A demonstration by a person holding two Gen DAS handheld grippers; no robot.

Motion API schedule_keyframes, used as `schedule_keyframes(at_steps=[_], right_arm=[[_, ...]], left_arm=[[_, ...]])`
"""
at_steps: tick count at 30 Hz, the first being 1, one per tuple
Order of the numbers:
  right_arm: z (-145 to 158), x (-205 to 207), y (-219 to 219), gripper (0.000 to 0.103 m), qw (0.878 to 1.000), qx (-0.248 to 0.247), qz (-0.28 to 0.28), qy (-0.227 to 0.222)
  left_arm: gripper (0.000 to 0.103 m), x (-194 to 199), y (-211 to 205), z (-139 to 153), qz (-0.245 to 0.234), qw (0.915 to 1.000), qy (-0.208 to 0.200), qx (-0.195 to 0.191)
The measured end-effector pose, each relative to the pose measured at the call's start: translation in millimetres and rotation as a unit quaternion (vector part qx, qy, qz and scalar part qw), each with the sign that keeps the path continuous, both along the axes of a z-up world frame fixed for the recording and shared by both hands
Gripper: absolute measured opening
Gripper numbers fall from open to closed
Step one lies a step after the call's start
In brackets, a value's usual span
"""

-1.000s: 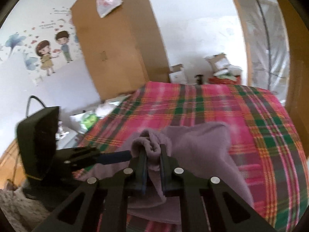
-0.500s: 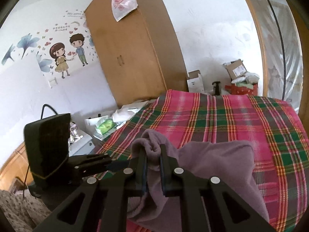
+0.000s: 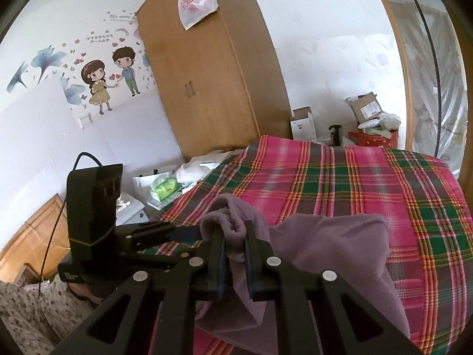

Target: Fold clothes

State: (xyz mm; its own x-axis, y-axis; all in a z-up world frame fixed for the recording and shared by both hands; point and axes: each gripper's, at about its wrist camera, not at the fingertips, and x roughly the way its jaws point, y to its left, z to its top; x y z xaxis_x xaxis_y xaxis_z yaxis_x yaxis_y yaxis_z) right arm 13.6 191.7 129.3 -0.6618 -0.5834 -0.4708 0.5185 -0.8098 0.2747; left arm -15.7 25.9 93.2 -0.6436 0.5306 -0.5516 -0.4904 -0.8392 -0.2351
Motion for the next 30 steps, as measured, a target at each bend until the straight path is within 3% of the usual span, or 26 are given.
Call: schedule_keyframes(at_steps=[2,5,14,16,18,19,26,30], right_arm=[[-1.7,-0.6,-2.7,0.011,1.000,0.000,0.005,-0.002],[-4.5,-2.7,-12.6,0.011,1.000,0.007,0.018,-0.004],[-11.0,-11.5,-36.4,0.015,0.998,0.019,0.051,-0.008],[-13.8,-12.1,-36.1,0.024,0.998,0.022,0.048,-0.015],[-19.2,-10.6,-32.2,0.046,0.999,0.029,0.039,-0.022],[-23.7,-9.5,-28.5,0.049,0.999,0.033,0.033,-0.029],[-69.2,2.7,-18.0,0.052,0.992,0.092,0.005,-0.087],[-85.2,14.7,-34.8,0.052,0.987,0.142,0.017,-0.074]], left_arm=[[0.045,-3.8,-2.6,-1.2,0.003,1.0000,-0.005,0.000],[0.032,-9.6,-6.4,-3.0,0.008,0.9999,-0.012,0.000],[0.028,-20.9,-40.7,-3.0,0.054,0.9976,-0.026,0.036],[0.027,-23.6,-50.4,-3.6,0.070,0.9964,-0.026,0.040],[0.027,-26.5,-60.3,-4.3,0.086,0.9950,-0.027,0.044],[0.027,-27.1,-67.1,-4.2,0.094,0.9941,-0.026,0.048],[0.027,-33.1,-114.6,-3.7,0.162,0.9836,-0.031,0.074],[0.027,-35.4,-138.1,-7.1,0.192,0.9768,-0.036,0.087]])
